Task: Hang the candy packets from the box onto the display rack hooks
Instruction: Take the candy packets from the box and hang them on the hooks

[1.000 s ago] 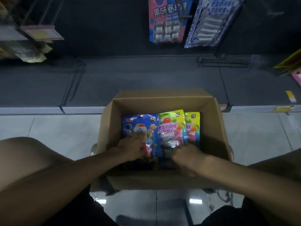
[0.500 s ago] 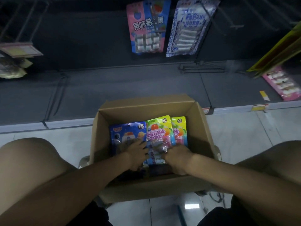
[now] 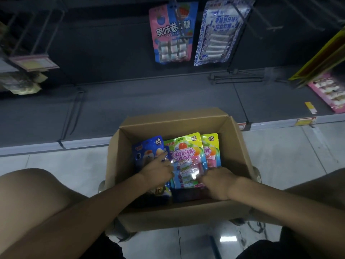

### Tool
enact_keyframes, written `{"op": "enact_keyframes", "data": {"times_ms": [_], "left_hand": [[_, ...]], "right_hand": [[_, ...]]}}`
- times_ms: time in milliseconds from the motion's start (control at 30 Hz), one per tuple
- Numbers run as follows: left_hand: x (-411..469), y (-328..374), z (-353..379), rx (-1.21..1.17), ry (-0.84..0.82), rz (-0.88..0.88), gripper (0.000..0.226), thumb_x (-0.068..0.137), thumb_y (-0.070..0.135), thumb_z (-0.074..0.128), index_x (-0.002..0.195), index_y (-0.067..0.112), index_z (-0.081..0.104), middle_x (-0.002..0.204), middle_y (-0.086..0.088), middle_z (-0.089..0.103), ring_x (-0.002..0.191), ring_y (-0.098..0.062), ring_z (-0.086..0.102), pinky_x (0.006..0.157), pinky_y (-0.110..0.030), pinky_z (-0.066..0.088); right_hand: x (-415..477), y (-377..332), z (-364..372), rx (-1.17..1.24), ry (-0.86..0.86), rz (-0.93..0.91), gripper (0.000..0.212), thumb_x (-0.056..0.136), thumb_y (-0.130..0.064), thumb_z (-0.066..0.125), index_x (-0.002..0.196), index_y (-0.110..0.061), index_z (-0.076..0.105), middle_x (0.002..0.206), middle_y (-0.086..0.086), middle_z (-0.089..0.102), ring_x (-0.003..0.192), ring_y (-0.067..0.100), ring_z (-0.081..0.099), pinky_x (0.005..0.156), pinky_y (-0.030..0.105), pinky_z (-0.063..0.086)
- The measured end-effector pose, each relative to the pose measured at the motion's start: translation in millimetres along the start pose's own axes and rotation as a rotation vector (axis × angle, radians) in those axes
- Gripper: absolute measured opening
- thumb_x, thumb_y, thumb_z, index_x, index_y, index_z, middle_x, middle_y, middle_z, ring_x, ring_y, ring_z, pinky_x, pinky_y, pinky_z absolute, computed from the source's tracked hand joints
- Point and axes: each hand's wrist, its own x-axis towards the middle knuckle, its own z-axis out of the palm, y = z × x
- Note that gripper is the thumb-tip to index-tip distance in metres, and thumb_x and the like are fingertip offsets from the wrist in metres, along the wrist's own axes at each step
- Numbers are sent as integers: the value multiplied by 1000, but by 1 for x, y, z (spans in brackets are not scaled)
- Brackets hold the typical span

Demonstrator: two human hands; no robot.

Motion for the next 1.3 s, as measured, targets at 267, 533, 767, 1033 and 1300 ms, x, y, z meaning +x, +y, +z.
{"op": "enact_keyframes", "data": {"times_ms": [267, 533, 767, 1033, 1300], "left_hand": [[-13, -11, -52, -277, 275, -90, 34, 94, 24, 65, 127, 32, 64, 123, 3, 67, 122, -24, 60, 117, -50, 31], [-32, -41, -82, -802, 764, -394, 8, 98, 28, 68, 105, 26, 72, 100, 8, 74, 98, -19, 67, 93, -43, 49], [-70, -68, -84, -1305, 1049, -1041, 49, 99, 57, 61, 143, 46, 42, 146, 15, 48, 110, 5, 59, 86, -34, 56], [-82, -51, -110, -2615, 772, -776, 23, 103, 36, 62, 109, 15, 71, 107, -10, 80, 94, -29, 79, 93, -53, 61], [-93, -52, -110, -2450, 892, -709, 9, 93, 7, 75, 101, 9, 78, 101, -14, 81, 84, -29, 79, 64, -33, 63]], "right_hand": [[9, -11, -25, 913, 127, 6, 67, 84, -58, 80, 141, -29, 58, 134, -10, 67, 119, 13, 64, 101, 33, 54], [18, 6, -48, 1100, 356, 66, 41, 90, -31, 84, 129, -20, 74, 111, -12, 77, 106, 10, 71, 95, 34, 57], [-2, 21, -68, 1556, 495, 66, 20, 91, -30, 82, 108, -19, 79, 105, 11, 81, 93, 28, 74, 79, 38, 59], [-14, 8, -72, 1801, 401, -41, 51, 81, -51, 80, 126, -30, 74, 125, -1, 77, 122, 24, 71, 111, 58, 51], [-25, 2, -101, 1776, 414, -191, 45, 89, -23, 80, 133, -16, 70, 130, 6, 75, 125, 26, 69, 120, 53, 41]]}}
